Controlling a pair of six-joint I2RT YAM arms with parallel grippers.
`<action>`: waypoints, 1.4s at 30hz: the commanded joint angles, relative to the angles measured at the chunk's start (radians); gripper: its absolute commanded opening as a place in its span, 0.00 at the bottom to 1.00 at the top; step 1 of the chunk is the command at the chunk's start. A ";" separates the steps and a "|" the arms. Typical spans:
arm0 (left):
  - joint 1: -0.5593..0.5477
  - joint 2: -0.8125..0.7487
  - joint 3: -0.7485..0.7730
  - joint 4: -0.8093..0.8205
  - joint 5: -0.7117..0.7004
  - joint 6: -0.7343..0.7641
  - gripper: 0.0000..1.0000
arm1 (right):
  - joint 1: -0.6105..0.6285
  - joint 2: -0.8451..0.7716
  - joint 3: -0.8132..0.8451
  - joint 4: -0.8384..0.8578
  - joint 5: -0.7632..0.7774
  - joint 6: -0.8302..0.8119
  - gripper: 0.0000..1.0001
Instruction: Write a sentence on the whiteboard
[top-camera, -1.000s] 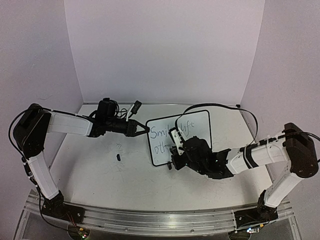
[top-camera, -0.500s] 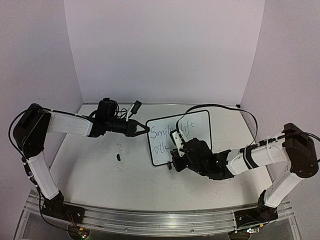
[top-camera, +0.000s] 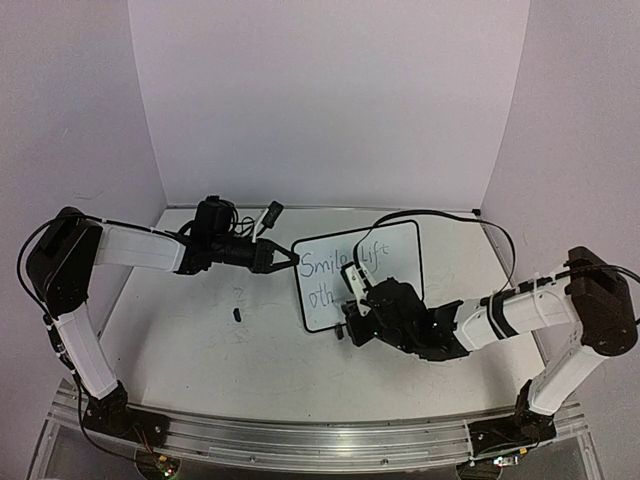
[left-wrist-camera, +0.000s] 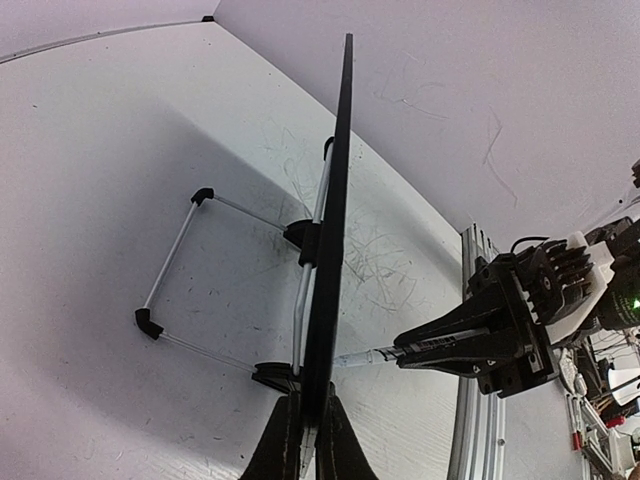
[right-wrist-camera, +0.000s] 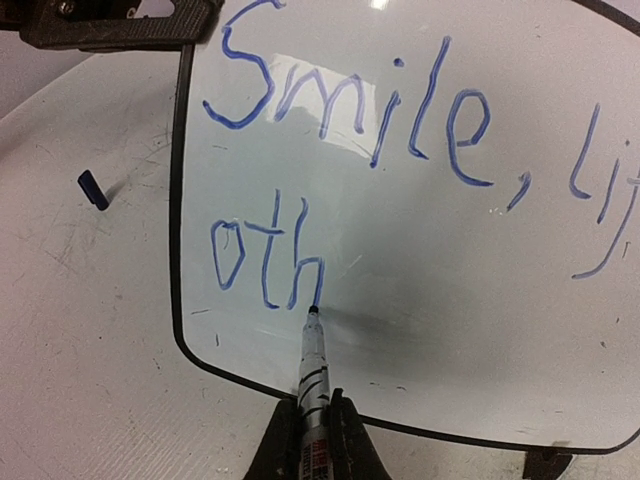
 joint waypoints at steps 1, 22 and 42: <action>0.005 -0.031 0.031 0.000 0.019 -0.008 0.00 | -0.002 -0.077 -0.010 0.011 0.009 0.011 0.00; 0.005 -0.031 0.031 -0.002 0.019 -0.006 0.00 | -0.021 -0.034 0.012 0.034 -0.015 0.024 0.00; 0.005 -0.031 0.034 -0.003 0.022 -0.005 0.00 | -0.028 -0.039 0.004 0.023 0.056 0.043 0.00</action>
